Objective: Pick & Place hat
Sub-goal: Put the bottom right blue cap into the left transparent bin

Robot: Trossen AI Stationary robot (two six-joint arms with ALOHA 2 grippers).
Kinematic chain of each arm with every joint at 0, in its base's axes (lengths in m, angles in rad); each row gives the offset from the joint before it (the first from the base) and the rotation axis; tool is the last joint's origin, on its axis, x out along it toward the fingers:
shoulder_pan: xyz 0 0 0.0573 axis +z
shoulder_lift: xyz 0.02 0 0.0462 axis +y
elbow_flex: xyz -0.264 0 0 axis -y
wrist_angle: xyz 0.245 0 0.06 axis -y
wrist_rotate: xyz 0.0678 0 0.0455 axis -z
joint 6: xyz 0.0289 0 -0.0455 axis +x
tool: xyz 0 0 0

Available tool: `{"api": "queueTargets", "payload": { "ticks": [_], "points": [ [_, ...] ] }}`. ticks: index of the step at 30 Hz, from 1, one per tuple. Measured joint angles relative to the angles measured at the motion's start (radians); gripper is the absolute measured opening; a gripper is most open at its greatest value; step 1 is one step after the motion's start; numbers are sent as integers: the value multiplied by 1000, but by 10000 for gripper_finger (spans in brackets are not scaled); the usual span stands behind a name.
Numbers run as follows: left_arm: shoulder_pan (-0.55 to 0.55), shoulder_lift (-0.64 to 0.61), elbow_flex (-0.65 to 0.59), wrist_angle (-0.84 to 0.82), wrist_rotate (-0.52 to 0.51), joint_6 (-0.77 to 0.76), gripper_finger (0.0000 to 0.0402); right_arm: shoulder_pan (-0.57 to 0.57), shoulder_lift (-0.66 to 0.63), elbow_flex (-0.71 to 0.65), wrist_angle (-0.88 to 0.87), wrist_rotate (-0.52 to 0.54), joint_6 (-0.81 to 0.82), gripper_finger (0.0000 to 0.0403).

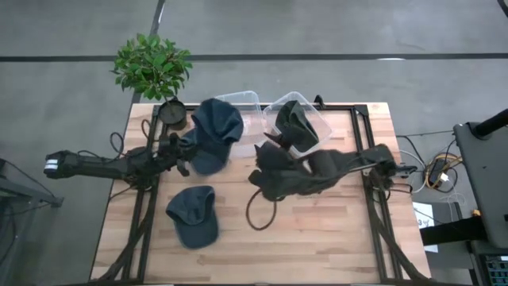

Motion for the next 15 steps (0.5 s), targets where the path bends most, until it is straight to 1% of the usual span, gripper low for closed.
{"api": "queueTargets", "payload": {
  "ticks": [5,9,12,15],
  "points": [
    [1,0,0,88,-10,76,7,-17,-9,-13,19,-88,50,195],
    [1,0,0,140,-24,136,7,-28,16,-13,85,-166,58,194],
    [1,0,0,149,-57,202,7,-30,54,-13,159,-182,-3,194],
    [1,1,0,149,-87,251,7,-30,91,-14,229,-229,-76,194]
  ]
}}
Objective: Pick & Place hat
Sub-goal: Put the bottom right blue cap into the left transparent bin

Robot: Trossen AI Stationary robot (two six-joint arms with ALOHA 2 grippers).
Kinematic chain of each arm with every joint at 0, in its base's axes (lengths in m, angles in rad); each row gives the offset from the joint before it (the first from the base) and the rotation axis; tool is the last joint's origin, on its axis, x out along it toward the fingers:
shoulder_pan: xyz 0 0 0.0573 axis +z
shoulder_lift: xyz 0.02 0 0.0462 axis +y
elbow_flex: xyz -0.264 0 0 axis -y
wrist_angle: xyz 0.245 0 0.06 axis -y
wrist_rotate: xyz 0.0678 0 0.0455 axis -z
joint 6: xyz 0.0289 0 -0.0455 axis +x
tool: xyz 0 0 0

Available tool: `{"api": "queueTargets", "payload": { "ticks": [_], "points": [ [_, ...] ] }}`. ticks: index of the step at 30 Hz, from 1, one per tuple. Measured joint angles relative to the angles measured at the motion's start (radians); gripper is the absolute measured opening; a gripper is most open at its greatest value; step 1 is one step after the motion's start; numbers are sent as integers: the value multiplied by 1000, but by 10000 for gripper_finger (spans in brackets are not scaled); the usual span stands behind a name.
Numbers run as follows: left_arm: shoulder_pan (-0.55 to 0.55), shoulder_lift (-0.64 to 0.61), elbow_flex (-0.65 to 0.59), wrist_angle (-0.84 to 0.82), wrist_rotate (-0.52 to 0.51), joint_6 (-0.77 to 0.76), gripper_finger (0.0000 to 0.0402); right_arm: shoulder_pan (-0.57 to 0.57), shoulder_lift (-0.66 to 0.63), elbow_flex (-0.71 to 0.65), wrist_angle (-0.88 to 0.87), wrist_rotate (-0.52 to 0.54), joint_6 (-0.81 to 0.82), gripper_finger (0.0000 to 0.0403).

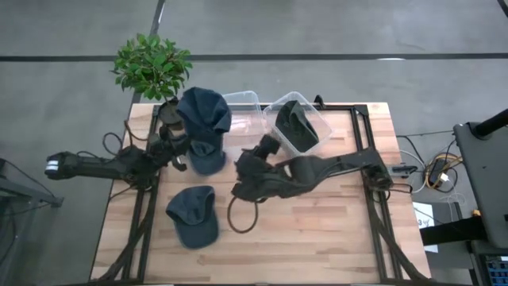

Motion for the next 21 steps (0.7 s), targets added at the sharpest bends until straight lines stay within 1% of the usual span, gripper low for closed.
{"api": "queueTargets", "payload": {
  "ticks": [4,8,13,17,21],
  "points": [
    [0,0,0,50,-10,50,7,-4,42,1,123,-3,-65,194],
    [0,-1,0,94,-9,107,7,-14,90,0,256,6,-166,194],
    [0,0,0,97,-9,129,7,-19,127,1,391,108,-301,194],
    [0,1,0,97,-7,142,7,-26,157,1,529,134,-423,194],
    [0,0,0,102,2,142,7,-38,159,1,608,134,-471,194]
  ]
}}
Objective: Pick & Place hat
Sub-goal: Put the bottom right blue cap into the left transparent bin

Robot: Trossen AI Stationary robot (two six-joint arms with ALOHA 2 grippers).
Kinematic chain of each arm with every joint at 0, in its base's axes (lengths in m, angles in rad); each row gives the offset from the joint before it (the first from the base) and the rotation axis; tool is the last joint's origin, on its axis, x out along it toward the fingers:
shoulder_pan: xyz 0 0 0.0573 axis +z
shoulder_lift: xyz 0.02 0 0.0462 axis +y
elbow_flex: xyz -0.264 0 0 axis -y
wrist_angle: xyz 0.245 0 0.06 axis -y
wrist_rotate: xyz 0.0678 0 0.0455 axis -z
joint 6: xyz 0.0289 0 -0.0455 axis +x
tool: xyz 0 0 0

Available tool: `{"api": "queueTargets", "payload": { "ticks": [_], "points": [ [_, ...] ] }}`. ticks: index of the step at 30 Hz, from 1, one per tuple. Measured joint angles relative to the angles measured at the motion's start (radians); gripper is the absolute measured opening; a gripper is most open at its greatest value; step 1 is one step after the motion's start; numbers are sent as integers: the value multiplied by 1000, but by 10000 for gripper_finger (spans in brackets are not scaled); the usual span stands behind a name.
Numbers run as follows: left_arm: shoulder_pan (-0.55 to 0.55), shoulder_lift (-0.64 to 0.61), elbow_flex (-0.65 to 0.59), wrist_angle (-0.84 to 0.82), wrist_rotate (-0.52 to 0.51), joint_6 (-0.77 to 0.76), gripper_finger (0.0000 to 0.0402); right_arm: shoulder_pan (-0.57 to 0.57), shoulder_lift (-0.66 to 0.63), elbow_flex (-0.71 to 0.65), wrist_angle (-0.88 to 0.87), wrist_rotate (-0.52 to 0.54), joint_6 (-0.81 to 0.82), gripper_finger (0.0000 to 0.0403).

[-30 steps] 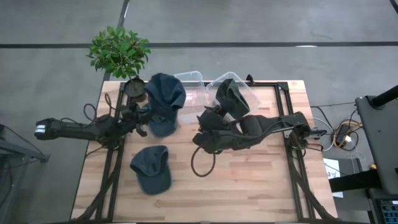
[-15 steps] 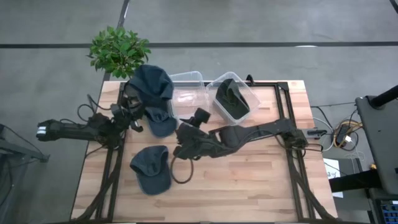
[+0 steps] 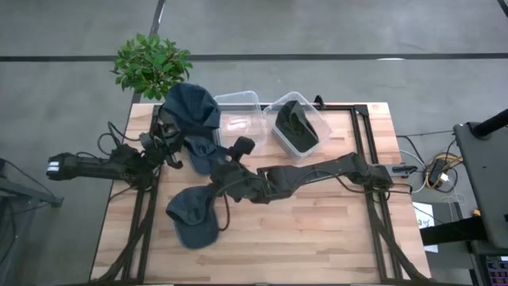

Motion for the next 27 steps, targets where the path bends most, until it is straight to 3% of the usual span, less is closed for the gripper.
{"api": "queueTargets", "payload": {
  "ticks": [15,22,27],
  "points": [
    [-2,0,-8,-12,5,-6,7,3,-12,0,-59,0,40,140],
    [-1,-3,-15,4,-1,2,7,30,-12,-1,-66,140,47,121],
    [-1,-3,-16,11,1,-3,7,10,-12,-1,-66,146,61,114]
  ]
}}
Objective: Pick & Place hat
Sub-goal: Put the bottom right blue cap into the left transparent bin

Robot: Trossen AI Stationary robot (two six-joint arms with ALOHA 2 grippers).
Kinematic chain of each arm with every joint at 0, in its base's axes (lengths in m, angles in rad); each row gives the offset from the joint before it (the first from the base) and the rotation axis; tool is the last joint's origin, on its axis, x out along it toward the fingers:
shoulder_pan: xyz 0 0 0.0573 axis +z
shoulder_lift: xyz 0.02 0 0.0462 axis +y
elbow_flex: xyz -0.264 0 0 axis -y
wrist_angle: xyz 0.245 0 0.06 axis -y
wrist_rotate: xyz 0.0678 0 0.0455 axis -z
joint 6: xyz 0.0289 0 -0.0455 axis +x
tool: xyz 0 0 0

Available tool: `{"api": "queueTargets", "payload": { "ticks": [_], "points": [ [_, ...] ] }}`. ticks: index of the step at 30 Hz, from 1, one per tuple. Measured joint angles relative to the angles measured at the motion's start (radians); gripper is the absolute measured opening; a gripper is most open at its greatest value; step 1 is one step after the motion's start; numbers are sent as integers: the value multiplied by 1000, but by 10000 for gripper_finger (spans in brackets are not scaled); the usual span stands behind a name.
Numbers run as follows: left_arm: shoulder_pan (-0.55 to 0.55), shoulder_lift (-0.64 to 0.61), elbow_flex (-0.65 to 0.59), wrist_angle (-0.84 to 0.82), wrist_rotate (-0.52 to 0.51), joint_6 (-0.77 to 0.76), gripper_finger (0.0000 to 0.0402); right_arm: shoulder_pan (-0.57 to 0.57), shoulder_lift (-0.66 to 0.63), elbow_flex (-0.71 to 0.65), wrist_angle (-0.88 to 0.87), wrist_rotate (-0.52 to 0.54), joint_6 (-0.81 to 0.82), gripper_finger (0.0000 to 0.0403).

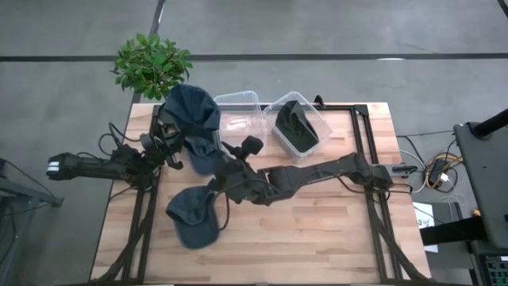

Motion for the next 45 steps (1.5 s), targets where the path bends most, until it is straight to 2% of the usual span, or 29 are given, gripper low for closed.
{"api": "queueTargets", "payload": {
  "ticks": [4,9,28,45],
  "points": [
    [0,0,0,-1,3,-1,7,-21,0,0,0,-9,11,114],
    [1,0,-1,-1,0,5,7,-34,0,0,2,-92,55,114],
    [0,0,-18,12,-27,27,7,17,-2,1,0,-101,57,114],
    [1,0,-18,18,-20,15,7,-84,-3,2,6,-112,69,114]
  ]
}}
